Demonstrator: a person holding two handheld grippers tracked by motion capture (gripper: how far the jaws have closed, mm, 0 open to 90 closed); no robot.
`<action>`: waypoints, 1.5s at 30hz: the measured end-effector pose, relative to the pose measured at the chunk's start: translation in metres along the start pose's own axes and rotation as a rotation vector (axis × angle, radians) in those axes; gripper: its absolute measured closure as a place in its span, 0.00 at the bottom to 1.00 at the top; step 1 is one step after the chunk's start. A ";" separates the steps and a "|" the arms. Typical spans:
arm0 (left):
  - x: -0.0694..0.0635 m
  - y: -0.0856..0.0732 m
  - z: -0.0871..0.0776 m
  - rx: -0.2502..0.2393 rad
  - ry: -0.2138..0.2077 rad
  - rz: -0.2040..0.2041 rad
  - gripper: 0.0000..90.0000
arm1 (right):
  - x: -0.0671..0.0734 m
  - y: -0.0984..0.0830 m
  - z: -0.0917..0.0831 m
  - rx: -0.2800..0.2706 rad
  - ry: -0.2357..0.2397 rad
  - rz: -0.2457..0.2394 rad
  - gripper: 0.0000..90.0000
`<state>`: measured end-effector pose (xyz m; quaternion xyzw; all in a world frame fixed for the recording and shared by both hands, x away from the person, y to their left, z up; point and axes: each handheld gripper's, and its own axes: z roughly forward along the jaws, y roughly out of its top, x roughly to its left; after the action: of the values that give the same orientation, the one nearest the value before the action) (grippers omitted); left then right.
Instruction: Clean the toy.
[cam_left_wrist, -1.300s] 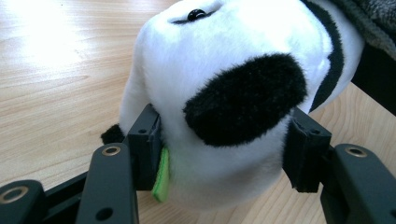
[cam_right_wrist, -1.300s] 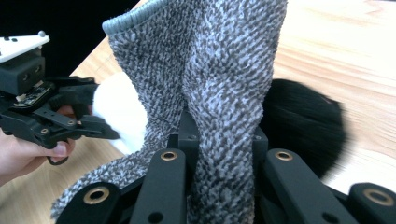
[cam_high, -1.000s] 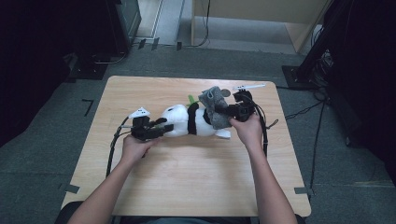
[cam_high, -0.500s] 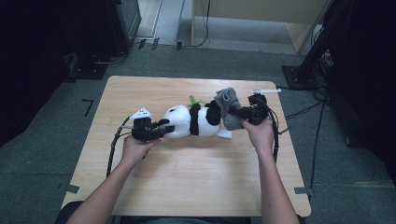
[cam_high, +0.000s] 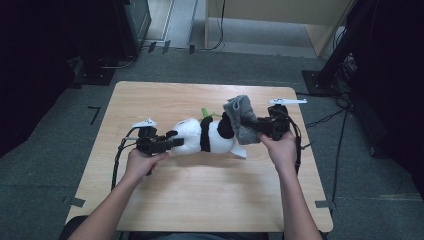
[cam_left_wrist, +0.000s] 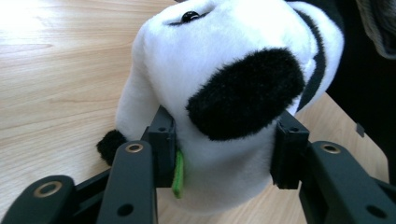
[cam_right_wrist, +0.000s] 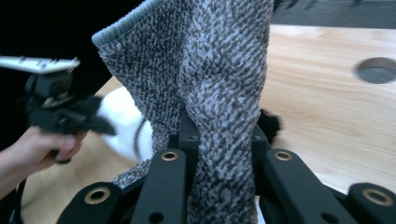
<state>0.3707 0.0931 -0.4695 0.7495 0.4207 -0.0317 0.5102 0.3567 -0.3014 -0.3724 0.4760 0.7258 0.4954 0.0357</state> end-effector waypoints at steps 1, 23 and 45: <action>0.001 0.000 0.000 0.001 -0.004 -0.002 0.57 | 0.004 0.000 0.004 0.010 0.005 -0.011 0.86; 0.003 0.001 -0.005 -0.058 0.043 0.183 0.29 | 0.020 0.009 0.056 0.108 -0.052 -0.076 0.86; 0.024 -0.002 0.007 -0.048 0.041 0.258 0.26 | -0.004 0.035 0.076 0.107 -0.062 -0.023 0.86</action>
<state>0.3876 0.1023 -0.4856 0.7853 0.3319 0.0596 0.5193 0.4212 -0.2505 -0.3863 0.4841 0.7552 0.4402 0.0382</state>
